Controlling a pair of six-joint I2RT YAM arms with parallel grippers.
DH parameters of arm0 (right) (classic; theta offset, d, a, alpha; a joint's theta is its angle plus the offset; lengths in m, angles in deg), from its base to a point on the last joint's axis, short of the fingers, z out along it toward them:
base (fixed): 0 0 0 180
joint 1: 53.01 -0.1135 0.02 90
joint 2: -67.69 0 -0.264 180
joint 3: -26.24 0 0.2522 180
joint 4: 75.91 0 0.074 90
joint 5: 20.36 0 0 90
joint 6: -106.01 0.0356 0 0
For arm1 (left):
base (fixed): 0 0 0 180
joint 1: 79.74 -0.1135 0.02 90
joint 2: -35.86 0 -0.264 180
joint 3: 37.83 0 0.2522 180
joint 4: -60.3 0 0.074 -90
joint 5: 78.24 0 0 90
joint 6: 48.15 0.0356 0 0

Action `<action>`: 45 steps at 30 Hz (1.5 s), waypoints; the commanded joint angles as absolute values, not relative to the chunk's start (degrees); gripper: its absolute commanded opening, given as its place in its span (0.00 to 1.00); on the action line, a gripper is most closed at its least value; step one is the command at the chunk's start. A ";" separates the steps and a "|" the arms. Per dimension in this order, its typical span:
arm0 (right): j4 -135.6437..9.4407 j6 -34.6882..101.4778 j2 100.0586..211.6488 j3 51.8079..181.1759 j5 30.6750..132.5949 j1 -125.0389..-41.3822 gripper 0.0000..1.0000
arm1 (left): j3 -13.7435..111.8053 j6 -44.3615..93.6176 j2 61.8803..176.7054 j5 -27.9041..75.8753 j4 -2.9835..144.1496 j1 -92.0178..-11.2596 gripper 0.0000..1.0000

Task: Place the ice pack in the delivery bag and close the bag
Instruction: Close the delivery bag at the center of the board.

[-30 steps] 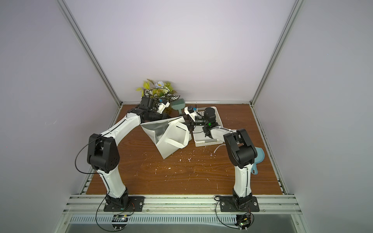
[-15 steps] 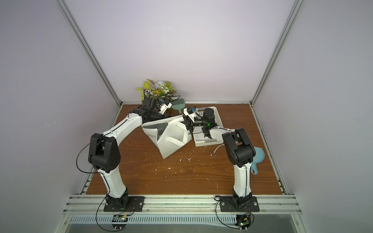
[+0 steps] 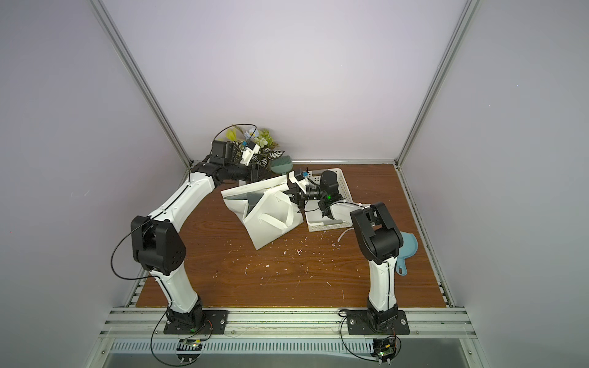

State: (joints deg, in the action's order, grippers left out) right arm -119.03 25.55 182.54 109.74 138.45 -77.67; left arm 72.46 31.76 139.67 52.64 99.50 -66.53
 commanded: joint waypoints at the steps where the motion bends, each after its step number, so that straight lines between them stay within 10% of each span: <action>1: -119.09 25.28 180.91 110.59 138.10 -77.62 0.00 | 71.23 32.65 137.20 53.25 99.11 -66.62 0.49; 16: -140.68 41.80 183.14 107.07 137.01 -75.16 0.00 | 53.20 34.45 128.92 53.29 95.95 -68.29 0.46; 45: -134.28 33.89 181.18 105.72 131.29 -75.07 0.00 | 37.31 26.60 122.01 62.57 85.93 -70.06 0.42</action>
